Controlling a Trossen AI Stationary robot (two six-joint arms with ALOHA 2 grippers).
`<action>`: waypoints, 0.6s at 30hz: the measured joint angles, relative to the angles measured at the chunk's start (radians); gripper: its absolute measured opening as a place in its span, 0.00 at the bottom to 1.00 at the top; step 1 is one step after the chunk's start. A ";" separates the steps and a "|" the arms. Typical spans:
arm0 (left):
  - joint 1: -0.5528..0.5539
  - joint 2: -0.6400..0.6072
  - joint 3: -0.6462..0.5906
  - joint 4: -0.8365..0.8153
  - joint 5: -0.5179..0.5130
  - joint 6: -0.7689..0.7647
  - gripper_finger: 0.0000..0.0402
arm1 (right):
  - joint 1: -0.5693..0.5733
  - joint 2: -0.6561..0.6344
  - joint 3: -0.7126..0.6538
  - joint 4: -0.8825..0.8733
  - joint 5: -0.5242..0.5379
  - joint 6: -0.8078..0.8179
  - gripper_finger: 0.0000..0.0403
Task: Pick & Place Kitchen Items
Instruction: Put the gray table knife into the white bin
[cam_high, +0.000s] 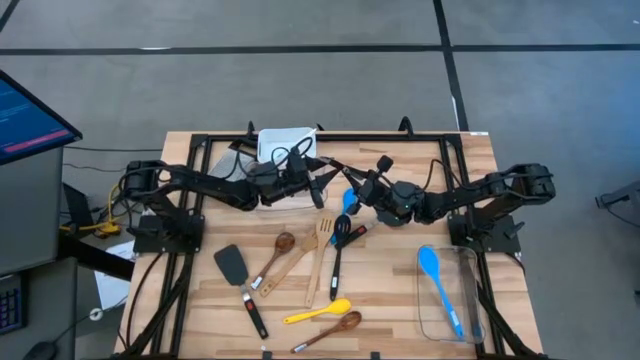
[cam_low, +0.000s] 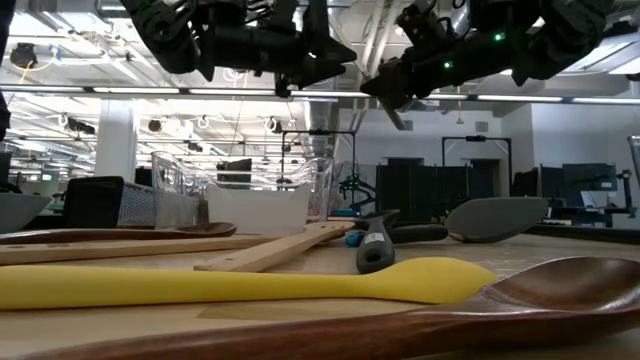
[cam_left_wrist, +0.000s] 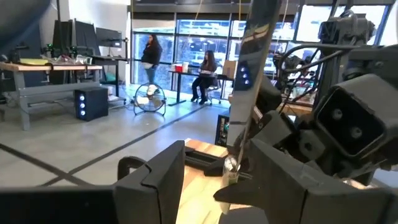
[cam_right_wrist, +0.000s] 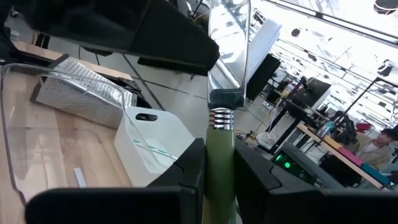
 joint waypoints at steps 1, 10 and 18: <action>0.000 0.000 0.000 0.001 0.001 0.000 0.41 | 0.000 0.000 0.000 0.000 0.000 0.000 0.13; 0.000 0.000 0.000 0.008 0.001 -0.030 0.41 | 0.000 0.000 0.000 0.006 0.000 0.000 0.13; -0.001 0.038 0.036 0.022 0.056 -0.067 0.41 | 0.000 0.000 0.000 0.018 -0.004 0.000 0.13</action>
